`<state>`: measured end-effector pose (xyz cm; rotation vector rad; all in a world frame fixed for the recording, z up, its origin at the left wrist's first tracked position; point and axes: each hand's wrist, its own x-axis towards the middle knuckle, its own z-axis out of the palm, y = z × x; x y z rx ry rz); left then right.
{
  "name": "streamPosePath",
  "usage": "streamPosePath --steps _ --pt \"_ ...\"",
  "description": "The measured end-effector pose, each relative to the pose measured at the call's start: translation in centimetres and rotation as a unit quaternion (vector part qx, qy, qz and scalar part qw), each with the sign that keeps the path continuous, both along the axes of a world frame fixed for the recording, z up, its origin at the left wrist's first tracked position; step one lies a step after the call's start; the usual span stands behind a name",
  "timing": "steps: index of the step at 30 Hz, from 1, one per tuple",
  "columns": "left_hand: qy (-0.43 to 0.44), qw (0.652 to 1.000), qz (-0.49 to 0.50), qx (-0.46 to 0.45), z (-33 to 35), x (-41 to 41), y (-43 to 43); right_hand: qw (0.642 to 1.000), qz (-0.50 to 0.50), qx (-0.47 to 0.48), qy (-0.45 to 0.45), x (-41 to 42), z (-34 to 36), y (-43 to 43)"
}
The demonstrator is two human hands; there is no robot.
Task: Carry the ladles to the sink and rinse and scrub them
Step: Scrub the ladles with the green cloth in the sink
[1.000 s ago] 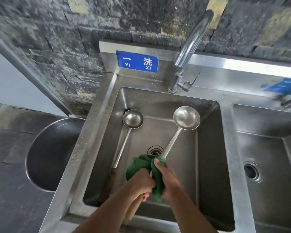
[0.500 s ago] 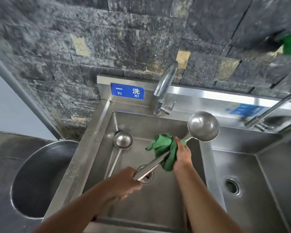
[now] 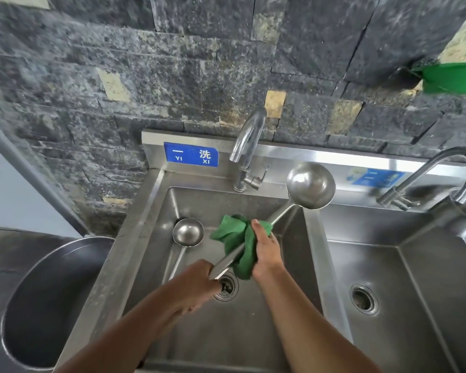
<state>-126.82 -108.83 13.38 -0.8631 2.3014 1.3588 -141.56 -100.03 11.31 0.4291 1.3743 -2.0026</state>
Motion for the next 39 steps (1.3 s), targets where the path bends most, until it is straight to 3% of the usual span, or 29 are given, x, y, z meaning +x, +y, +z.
streamPosePath --steps 3,7,12,17,24,29,34,36,39 --pt "0.043 0.99 -0.034 -0.134 -0.2 -1.8 0.2 1.0 0.015 -0.003 -0.007 2.7 -0.7 -1.1" --pt "0.032 0.95 -0.023 -0.309 -0.5 -0.8 0.1 0.999 0.03 -0.017 -0.029 4.0 -0.7 -1.7" --pt "0.047 0.919 -0.041 -0.389 -1.8 1.9 -0.6 0.997 0.005 -0.032 -0.072 2.3 0.7 -1.2" --pt "0.022 0.905 -0.03 -0.423 -2.5 5.2 -2.5 0.998 -0.039 -0.022 -0.052 -1.6 1.6 -0.2" --pt "-0.044 0.946 -0.001 -0.322 -2.4 4.3 -3.2 0.999 -0.03 -0.009 -0.032 -1.2 0.9 0.2" --pt "0.094 0.98 -0.029 -0.174 -0.6 -2.9 0.2 0.996 0.073 -0.037 0.023 3.0 1.4 -0.1" --pt "0.137 0.99 0.014 -0.02 0.6 -2.7 -0.1 0.98 0.177 0.012 0.088 0.8 2.4 3.8" --pt "0.112 0.992 0.044 0.044 1.0 -2.1 -0.2 0.983 0.16 0.056 0.067 -0.6 2.1 6.0" --pt "0.075 0.987 0.079 0.117 1.5 -1.4 -0.8 0.997 0.04 0.044 0.045 -1.3 2.6 7.4"
